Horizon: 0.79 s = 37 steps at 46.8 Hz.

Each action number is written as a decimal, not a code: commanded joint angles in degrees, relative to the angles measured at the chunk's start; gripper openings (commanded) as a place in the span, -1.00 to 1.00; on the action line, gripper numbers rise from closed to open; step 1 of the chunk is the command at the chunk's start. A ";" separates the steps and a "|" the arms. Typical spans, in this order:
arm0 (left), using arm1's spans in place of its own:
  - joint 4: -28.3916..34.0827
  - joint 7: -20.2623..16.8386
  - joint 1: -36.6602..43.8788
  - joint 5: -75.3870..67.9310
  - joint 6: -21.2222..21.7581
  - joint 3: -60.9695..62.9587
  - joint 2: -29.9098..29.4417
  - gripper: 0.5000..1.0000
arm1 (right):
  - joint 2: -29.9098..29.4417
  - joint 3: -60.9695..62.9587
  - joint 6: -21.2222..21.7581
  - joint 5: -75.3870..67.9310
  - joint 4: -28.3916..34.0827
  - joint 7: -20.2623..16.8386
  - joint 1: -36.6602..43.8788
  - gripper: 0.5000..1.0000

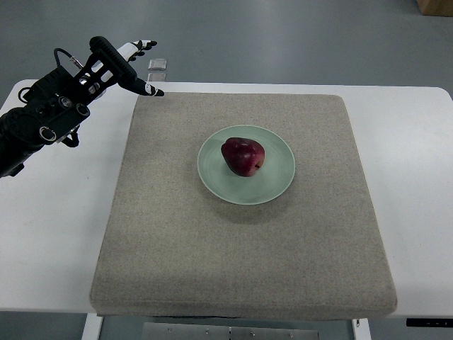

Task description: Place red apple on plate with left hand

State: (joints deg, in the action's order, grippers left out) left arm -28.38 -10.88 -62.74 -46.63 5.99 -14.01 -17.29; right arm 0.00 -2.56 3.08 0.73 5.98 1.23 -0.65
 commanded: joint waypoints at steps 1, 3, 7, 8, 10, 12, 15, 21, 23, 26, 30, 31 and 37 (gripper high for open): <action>0.43 2.87 -0.01 5.92 2.27 -0.32 0.94 0.97 | 0.00 0.01 0.00 0.06 0.00 0.00 -0.05 0.86; 0.43 5.07 -0.10 9.35 3.15 -0.49 1.38 0.97 | 0.00 0.01 0.00 0.06 0.00 0.00 -0.05 0.86; 0.43 8.85 -0.28 16.12 3.94 -2.68 2.08 0.97 | 0.00 0.01 0.00 0.06 0.00 0.00 -0.05 0.86; 0.43 9.47 -0.28 17.79 3.94 -3.47 2.08 0.97 | 0.00 0.01 0.00 0.06 0.00 0.00 -0.05 0.86; 0.43 10.17 -0.28 20.69 3.94 -5.06 2.17 0.97 | 0.00 0.01 0.00 -0.03 0.00 0.00 0.04 0.86; 0.43 10.44 -0.28 22.89 3.86 -6.11 2.17 0.97 | 0.00 0.01 0.00 0.06 0.00 0.00 -0.05 0.86; 0.43 10.44 -0.28 25.18 3.50 -7.26 2.17 0.97 | 0.00 0.01 0.00 0.06 0.00 0.00 -0.05 0.86; 0.43 10.18 -0.19 30.10 1.92 -12.44 2.17 0.97 | 0.00 0.01 0.00 0.06 0.00 0.00 0.04 0.86; 0.52 9.65 -0.02 31.42 0.52 -14.20 2.08 0.97 | 0.00 0.01 0.00 0.06 0.08 0.00 -0.05 0.86; 0.52 9.04 0.16 33.00 -2.38 -16.48 2.08 0.97 | 0.00 0.01 0.00 -0.03 0.00 0.00 -0.05 0.86; 0.78 6.23 0.34 34.85 -6.16 -19.03 2.08 0.97 | 0.00 0.01 0.00 0.06 0.00 0.00 -0.05 0.86; 0.87 5.61 0.42 35.38 -7.04 -19.47 2.08 0.97 | 0.00 0.01 0.00 0.06 0.00 0.00 -0.05 0.86; 2.80 4.11 2.18 39.07 -10.91 -21.32 2.08 0.97 | 0.00 0.01 0.00 0.06 0.00 0.00 -0.05 0.86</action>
State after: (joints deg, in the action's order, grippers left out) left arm -26.60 -6.29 -61.09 -9.56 -3.05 -34.35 -15.21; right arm 0.00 -2.58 3.08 0.76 5.98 1.23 -0.71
